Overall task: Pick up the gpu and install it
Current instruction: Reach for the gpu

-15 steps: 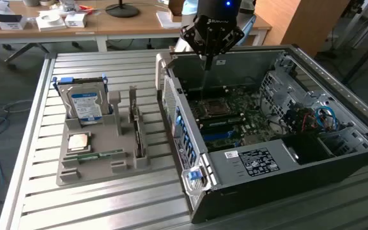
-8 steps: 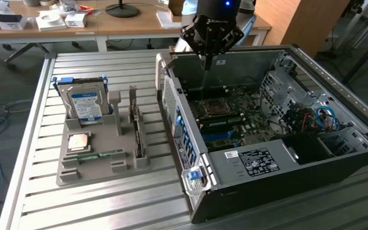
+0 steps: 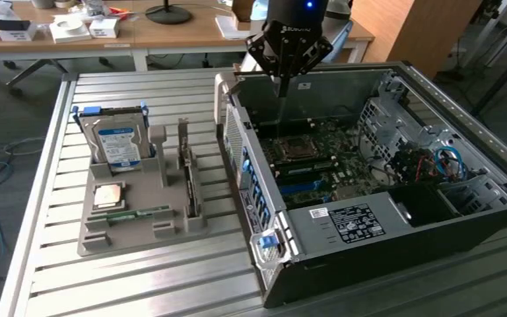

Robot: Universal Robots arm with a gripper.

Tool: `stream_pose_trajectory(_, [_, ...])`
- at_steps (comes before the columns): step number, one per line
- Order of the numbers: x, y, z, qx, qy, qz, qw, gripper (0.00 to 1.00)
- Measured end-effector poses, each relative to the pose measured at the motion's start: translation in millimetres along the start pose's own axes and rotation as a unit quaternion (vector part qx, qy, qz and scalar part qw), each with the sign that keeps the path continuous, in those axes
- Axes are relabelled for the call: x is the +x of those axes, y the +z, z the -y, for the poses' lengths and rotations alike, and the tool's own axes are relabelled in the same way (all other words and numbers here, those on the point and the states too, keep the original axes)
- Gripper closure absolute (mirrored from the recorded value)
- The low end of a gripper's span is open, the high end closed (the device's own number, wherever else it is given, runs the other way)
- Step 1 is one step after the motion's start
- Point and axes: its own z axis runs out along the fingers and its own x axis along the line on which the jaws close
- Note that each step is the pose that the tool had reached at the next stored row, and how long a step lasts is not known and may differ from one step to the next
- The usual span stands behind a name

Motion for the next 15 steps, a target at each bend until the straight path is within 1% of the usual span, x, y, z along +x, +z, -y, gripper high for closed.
stream_pose_trajectory(15, [21.7, -0.6, 1.6, 0.0000, 0.000, 0.0000, 1.0000, 0.89])
